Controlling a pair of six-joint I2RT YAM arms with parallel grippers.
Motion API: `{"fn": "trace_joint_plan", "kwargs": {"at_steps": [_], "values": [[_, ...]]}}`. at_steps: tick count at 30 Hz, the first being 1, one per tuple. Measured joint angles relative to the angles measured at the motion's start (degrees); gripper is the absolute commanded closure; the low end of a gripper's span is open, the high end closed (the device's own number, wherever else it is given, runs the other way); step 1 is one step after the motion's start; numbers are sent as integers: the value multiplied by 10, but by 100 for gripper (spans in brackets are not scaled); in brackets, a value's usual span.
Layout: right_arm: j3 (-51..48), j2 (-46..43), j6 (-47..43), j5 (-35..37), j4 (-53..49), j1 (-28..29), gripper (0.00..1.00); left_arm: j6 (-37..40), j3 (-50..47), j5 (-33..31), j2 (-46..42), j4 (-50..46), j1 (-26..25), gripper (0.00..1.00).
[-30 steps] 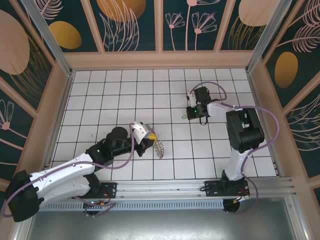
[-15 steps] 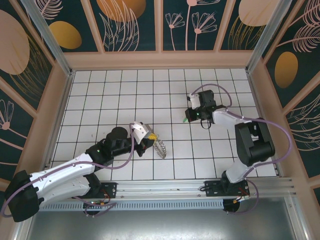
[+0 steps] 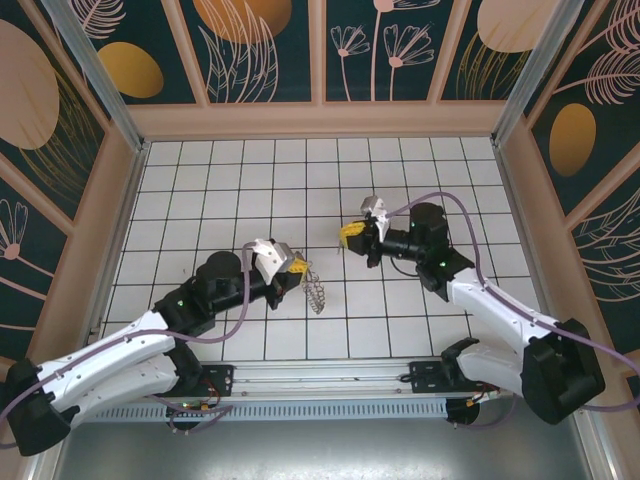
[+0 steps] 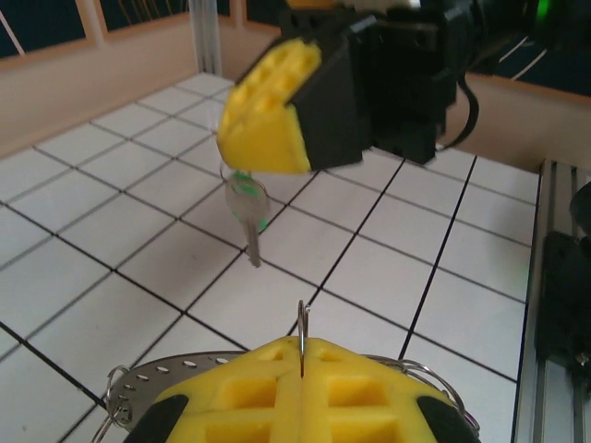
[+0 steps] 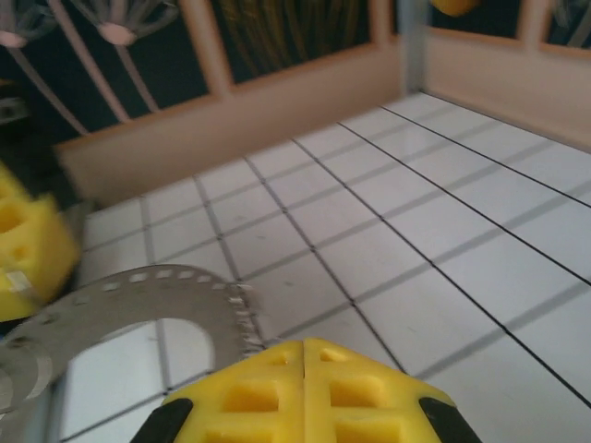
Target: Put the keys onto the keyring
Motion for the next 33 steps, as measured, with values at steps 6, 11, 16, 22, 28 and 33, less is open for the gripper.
{"fn": "trace_joint_plan", "kwargs": {"at_steps": [6,11,16,22,28,33], "values": [[-20,-35,25,-67,63,66,100,13,3,1,-29,-3,0,100],[-38,-59,46,-86,107,90,100,23,3,9,-31,-3,0,100],[-56,-80,49,-61,130,118,100,30,3,30,-30,-3,0,100],[-70,-87,45,7,143,162,100,35,5,50,-22,-3,0,100],[-71,-87,40,70,149,181,100,35,5,62,-20,-2,0,100],[-71,-87,37,95,149,189,100,35,5,64,-20,-2,0,100]]}}
